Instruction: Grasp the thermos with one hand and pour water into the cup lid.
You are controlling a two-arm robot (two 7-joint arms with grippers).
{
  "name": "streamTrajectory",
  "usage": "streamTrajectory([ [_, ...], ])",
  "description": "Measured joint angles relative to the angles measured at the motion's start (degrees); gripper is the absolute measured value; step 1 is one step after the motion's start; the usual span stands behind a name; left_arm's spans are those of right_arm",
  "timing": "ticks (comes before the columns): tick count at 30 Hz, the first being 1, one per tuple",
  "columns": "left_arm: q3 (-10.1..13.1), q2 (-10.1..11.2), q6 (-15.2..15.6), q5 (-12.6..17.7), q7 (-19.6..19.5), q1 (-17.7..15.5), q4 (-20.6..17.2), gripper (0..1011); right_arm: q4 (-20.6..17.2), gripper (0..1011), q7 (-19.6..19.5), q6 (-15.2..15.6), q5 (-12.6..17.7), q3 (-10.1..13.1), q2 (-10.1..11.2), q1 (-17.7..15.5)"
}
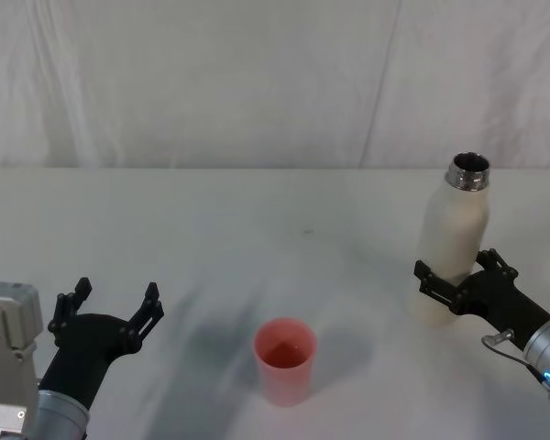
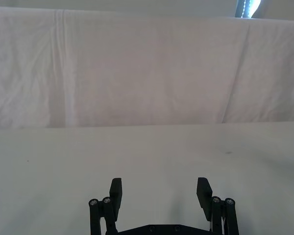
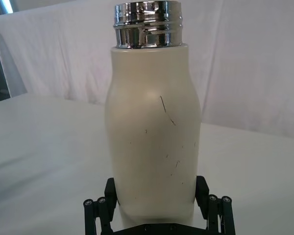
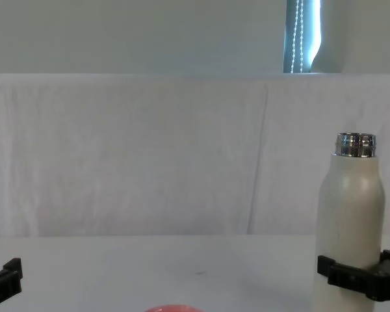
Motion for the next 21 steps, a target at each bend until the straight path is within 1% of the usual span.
streamTrajectory([
  [7, 0.0, 0.0, 0.0, 0.0, 0.0, 0.0, 0.0, 1001, -1.0, 1000, -0.6, -0.4, -0.5, 0.4, 0.4, -1.0],
  [21, 0.0, 0.0, 0.0, 0.0, 0.0, 0.0, 0.0, 1001, -2.7, 1000, -0.6, -0.4, -0.4, 1.2, 1.1, -2.7],
])
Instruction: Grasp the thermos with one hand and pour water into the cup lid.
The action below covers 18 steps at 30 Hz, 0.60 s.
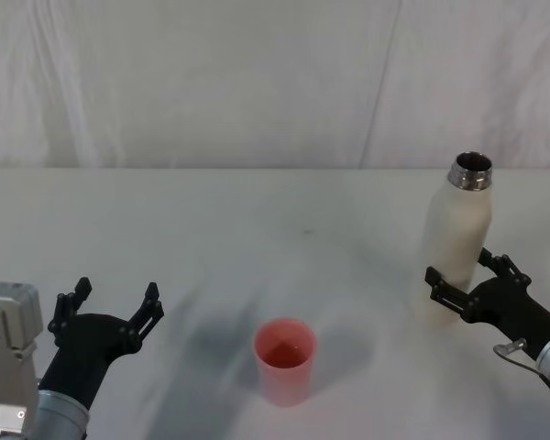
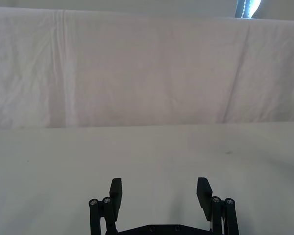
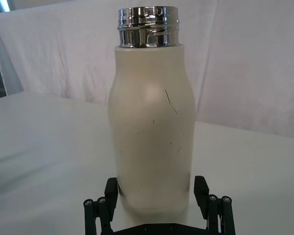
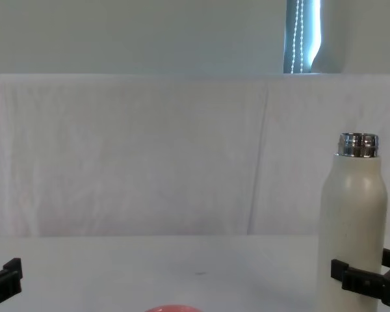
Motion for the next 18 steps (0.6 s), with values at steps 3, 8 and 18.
streamTrajectory([
  [3, 0.0, 0.0, 0.0, 0.0, 0.0, 0.0, 0.0, 1001, -0.4, 1000, 0.0, 0.0, 0.0, 0.1, 0.1, -0.3],
  [8, 0.0, 0.0, 0.0, 0.0, 0.0, 0.0, 0.0, 1001, -1.5, 1000, 0.1, 0.1, 0.2, 0.4, 0.5, -1.4],
  [18, 0.0, 0.0, 0.0, 0.0, 0.0, 0.0, 0.0, 1001, -4.9, 1000, 0.2, 0.2, 1.0, 1.4, 1.8, -4.4],
])
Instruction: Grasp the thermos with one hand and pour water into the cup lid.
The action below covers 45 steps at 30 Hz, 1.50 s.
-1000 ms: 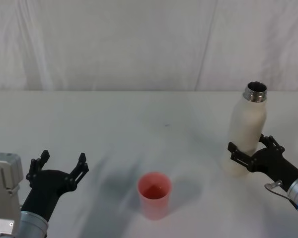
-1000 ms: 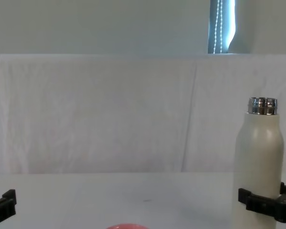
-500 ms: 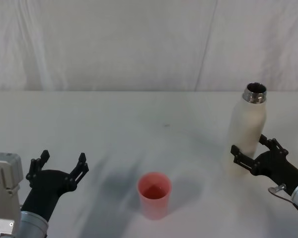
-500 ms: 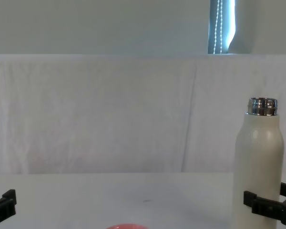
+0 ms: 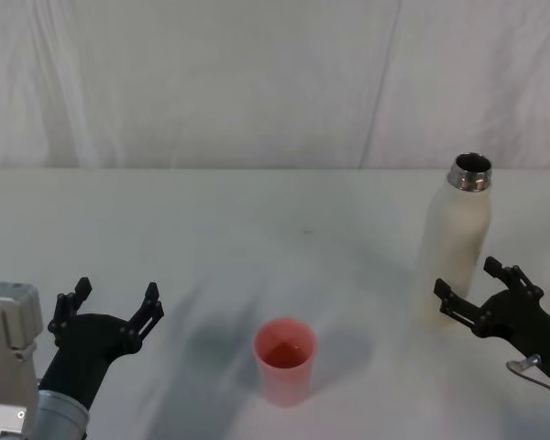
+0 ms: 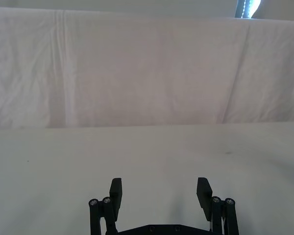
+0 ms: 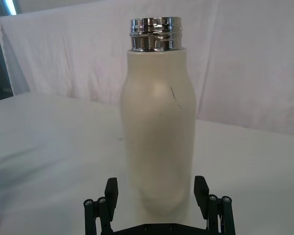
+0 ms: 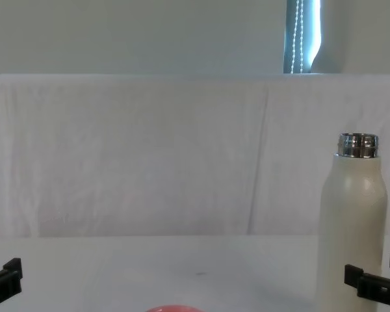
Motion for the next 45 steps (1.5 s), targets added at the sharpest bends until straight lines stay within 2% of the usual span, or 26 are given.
streamTrajectory([
  [7, 0.0, 0.0, 0.0, 0.0, 0.0, 0.0, 0.0, 1001, -3.0, 1000, 0.2, -0.3, 1.3, 0.9, 0.8, -2.9],
  [16, 0.0, 0.0, 0.0, 0.0, 0.0, 0.0, 0.0, 1001, -7.0, 1000, -0.6, -3.5, 2.3, 2.6, 0.7, -7.4],
  [21, 0.0, 0.0, 0.0, 0.0, 0.0, 0.0, 0.0, 1001, -9.0, 1000, -1.3, -4.8, 1.6, 3.0, 0.5, -9.5],
  [34, 0.0, 0.0, 0.0, 0.0, 0.0, 0.0, 0.0, 1001, -10.3, 1000, -1.0, -5.6, -2.3, 0.8, 0.2, -10.7],
  [45, 0.0, 0.0, 0.0, 0.0, 0.0, 0.0, 0.0, 1001, -9.5, 1000, -0.4, -5.2, -3.1, -0.4, -0.4, -9.9],
])
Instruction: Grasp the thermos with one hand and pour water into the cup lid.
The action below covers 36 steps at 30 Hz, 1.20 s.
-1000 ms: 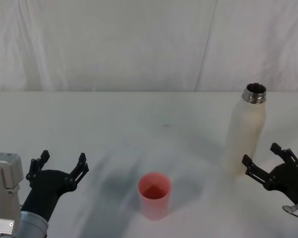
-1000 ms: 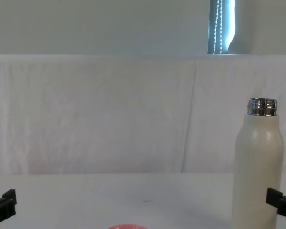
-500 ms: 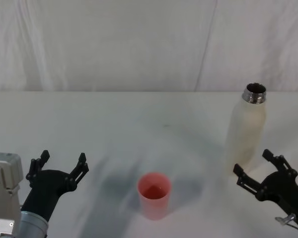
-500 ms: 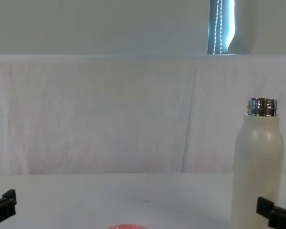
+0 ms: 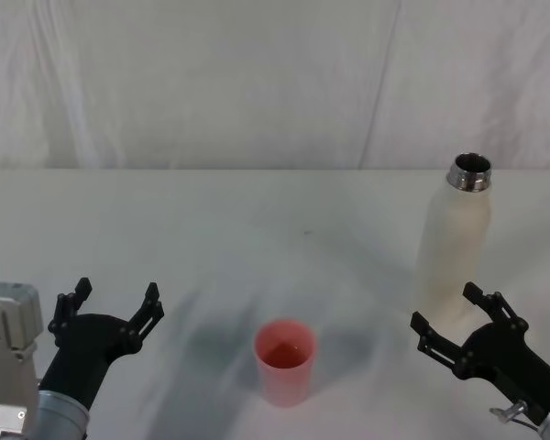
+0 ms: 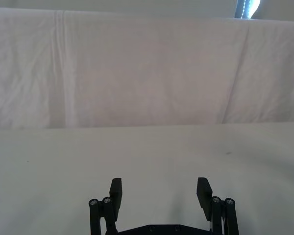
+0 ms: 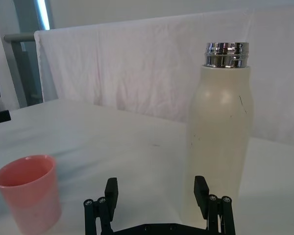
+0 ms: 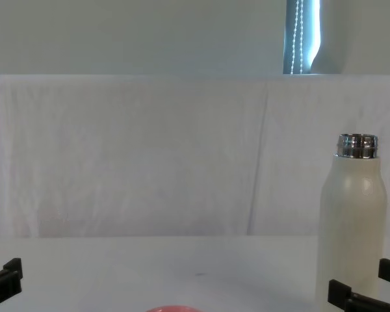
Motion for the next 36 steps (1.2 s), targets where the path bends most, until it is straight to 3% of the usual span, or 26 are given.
streamTrajectory([
  [8, 0.0, 0.0, 0.0, 0.0, 0.0, 0.0, 0.0, 1001, 1.0, 1000, 0.0, 0.3, 0.1, -0.4, -1.0, 1.4],
  [36, 0.0, 0.0, 0.0, 0.0, 0.0, 0.0, 0.0, 1001, 0.9, 1000, -0.1, 0.3, 0.2, -0.3, -0.9, 1.2],
])
